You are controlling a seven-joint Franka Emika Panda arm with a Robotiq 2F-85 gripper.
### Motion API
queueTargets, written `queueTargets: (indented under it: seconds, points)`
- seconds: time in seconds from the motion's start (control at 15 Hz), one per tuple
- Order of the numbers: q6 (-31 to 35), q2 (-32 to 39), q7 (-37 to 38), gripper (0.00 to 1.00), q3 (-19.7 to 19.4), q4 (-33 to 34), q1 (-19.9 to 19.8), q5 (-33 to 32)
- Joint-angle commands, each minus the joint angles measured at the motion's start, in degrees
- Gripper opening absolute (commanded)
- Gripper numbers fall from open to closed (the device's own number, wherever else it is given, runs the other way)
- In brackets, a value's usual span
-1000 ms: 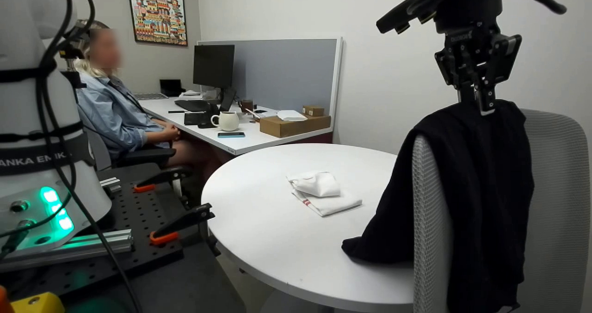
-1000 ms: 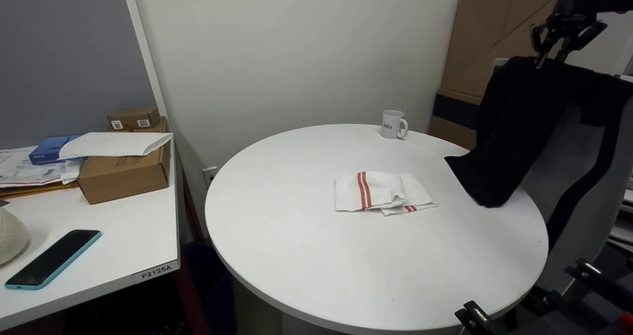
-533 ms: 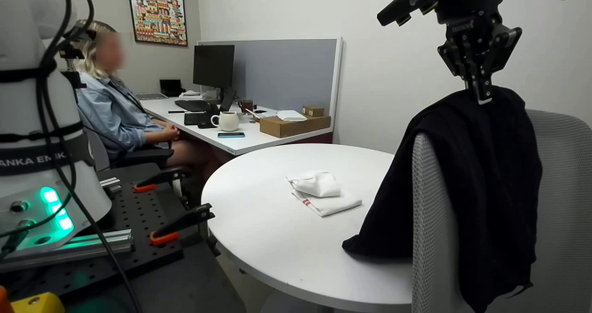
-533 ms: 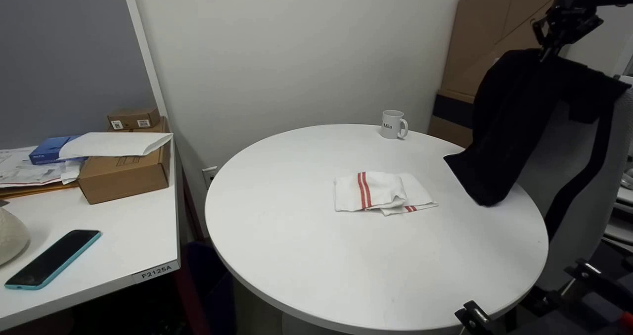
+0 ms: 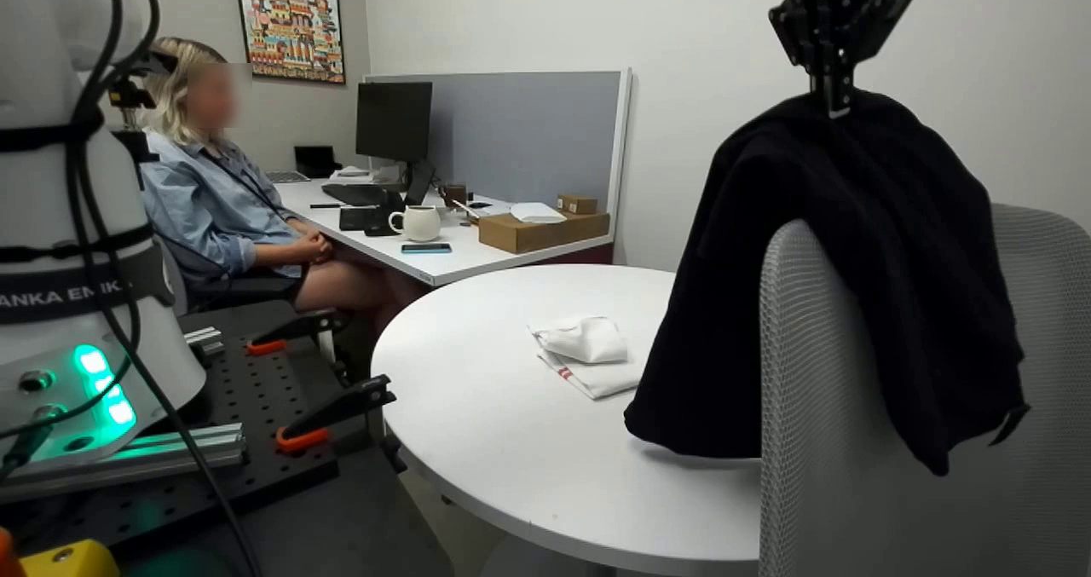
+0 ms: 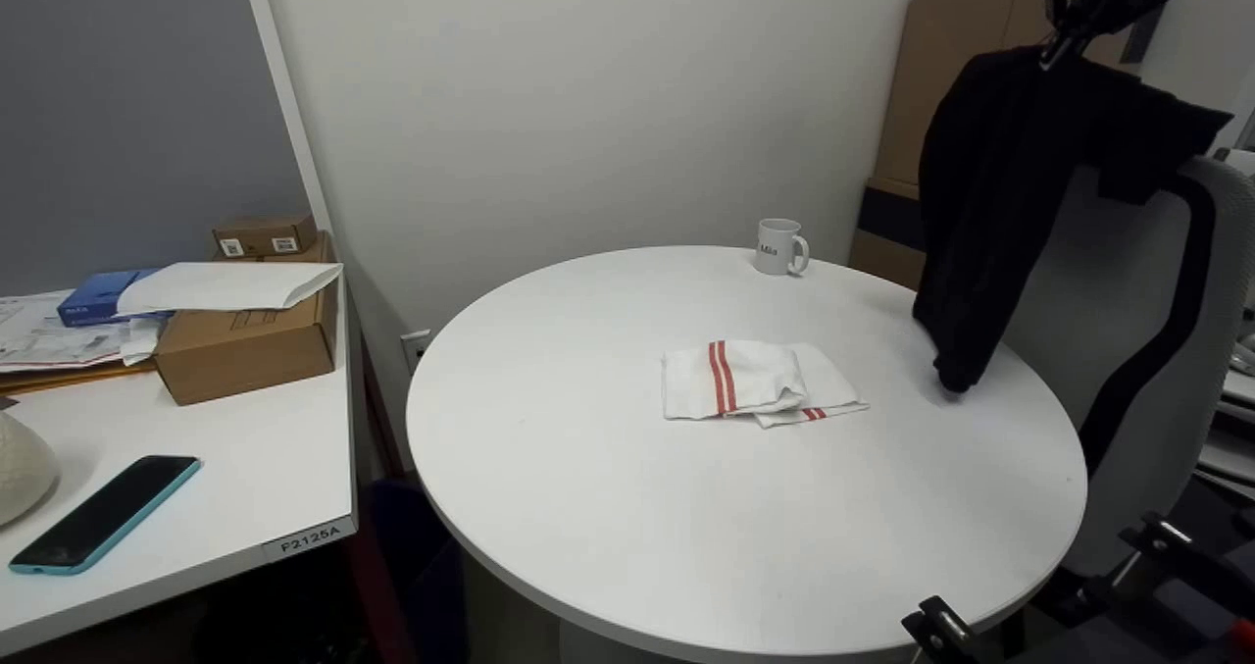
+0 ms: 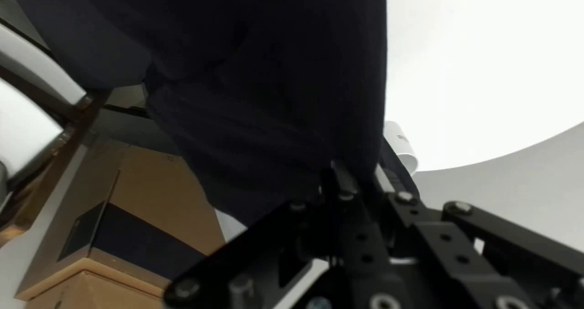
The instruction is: Remove the item from the backrest of the chair and put it on the table
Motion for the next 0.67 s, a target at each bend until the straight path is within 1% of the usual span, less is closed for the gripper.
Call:
queueTargets:
  seconds: [0.0, 0.27, 0.4, 0.6]
  points:
    - [-11.46, -5.99, -3.99, 0.02, -0.31, 3.37, 2.02, 2.33]
    - [-20.89, -7.82, -2.38, 0.02, -0.36, 9.51, 5.11, 1.74]
    - [-23.89, -7.44, -1.46, 0.02, -0.14, 12.57, 6.51, 1.78]
    - [-26.5, -6.25, 0.15, 0.02, 0.49, 16.52, 8.21, 1.85]
